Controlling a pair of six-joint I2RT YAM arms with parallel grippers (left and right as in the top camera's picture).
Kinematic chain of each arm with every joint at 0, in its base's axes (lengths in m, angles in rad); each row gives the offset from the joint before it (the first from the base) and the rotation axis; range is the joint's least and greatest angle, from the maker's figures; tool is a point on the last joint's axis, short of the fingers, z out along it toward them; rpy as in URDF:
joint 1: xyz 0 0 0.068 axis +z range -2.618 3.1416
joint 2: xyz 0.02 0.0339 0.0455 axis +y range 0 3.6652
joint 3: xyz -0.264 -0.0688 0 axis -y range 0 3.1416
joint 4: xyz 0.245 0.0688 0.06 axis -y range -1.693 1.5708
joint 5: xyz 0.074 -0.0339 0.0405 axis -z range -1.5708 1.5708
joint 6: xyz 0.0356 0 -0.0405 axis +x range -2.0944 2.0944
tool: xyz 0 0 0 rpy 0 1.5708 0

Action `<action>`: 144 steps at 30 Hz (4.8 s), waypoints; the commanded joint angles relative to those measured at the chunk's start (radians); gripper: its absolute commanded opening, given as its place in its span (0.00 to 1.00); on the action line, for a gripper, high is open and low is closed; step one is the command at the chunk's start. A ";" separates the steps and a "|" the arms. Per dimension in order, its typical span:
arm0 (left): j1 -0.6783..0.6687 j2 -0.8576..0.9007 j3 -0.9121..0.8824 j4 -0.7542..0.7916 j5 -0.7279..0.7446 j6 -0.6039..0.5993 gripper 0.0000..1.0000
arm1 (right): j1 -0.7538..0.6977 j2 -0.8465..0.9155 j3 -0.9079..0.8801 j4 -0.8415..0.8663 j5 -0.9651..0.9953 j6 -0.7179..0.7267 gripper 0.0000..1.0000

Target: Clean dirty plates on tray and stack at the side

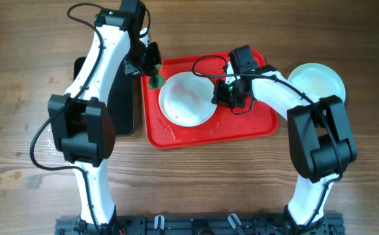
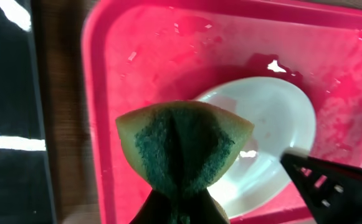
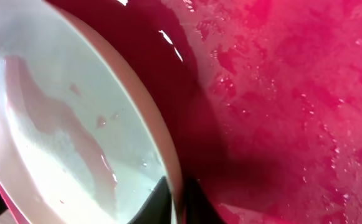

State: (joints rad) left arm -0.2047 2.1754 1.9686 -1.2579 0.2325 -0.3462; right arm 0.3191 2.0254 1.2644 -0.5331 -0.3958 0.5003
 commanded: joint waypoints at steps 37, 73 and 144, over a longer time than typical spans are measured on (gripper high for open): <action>-0.003 -0.019 0.014 0.019 -0.044 -0.010 0.04 | 0.081 -0.616 -0.012 -0.286 1.102 -0.107 0.04; -0.003 -0.019 0.014 0.018 -0.044 -0.010 0.04 | 0.296 -0.583 -0.014 -0.187 0.896 -0.048 0.04; -0.209 -0.019 -0.298 0.442 -0.105 -0.114 0.04 | 0.000 -0.002 -0.014 -0.045 0.321 0.285 0.04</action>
State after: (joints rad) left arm -0.3714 2.1738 1.7409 -0.9115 0.1635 -0.4290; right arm 0.3302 1.9934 1.2724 -0.5713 -0.1299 0.7635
